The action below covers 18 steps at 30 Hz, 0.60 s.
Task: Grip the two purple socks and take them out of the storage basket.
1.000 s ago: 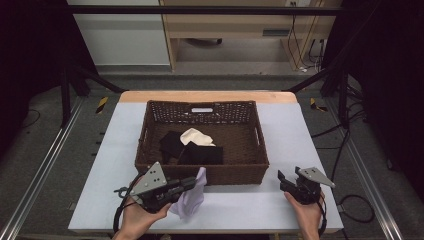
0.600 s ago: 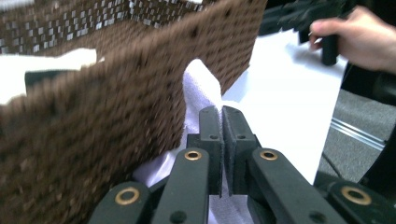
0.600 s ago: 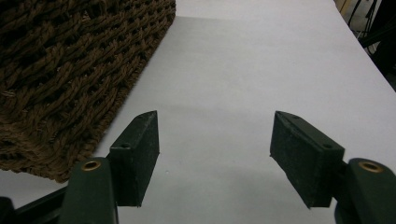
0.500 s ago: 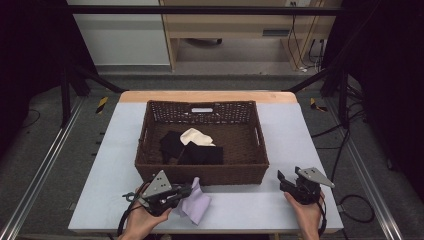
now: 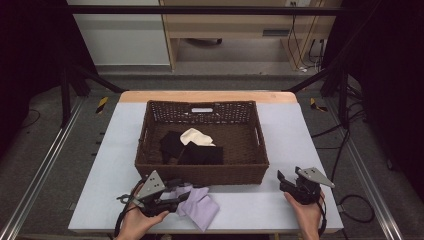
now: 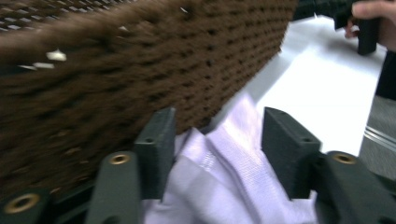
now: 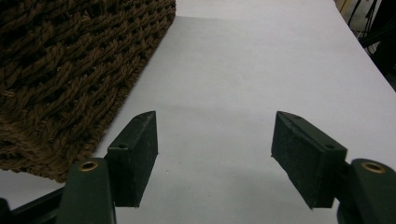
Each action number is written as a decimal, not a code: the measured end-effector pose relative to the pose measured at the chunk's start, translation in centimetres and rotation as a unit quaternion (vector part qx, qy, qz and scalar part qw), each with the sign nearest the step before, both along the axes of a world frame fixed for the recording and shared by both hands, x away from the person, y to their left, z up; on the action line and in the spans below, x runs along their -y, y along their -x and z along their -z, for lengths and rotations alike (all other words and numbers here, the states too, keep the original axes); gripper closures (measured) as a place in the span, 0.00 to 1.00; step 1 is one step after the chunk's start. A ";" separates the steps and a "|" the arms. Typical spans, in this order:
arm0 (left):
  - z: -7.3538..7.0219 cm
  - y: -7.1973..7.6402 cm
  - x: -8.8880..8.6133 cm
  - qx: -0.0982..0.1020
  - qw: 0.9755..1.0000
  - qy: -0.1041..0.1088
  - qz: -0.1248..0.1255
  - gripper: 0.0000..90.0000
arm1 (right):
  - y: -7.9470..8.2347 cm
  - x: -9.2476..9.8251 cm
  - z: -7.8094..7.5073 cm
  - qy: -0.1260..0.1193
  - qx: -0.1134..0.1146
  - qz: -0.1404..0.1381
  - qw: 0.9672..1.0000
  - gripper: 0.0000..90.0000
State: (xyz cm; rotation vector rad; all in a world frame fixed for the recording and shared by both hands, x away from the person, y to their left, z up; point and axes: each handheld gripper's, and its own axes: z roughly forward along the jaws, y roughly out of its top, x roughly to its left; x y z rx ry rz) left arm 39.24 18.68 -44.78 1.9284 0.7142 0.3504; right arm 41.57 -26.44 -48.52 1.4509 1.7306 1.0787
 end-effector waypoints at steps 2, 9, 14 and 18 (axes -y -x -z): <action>-0.1 0.1 -1.0 0.007 1.000 0.002 -0.014 0.43 | 0.0 0.0 0.0 0.000 0.000 0.000 1.000 0.35; 0.6 0.7 -4.1 0.002 0.999 -0.001 -0.054 0.38 | 0.0 0.0 0.0 0.000 0.000 0.001 1.000 0.35; 1.3 0.8 -6.4 -0.008 0.994 -0.012 -0.104 0.31 | 0.0 0.1 0.0 -0.002 -0.002 0.001 1.000 0.32; 1.4 0.5 -6.9 0.002 0.992 -0.022 -0.124 0.26 | 0.0 0.1 0.0 -0.005 -0.001 0.002 1.000 0.31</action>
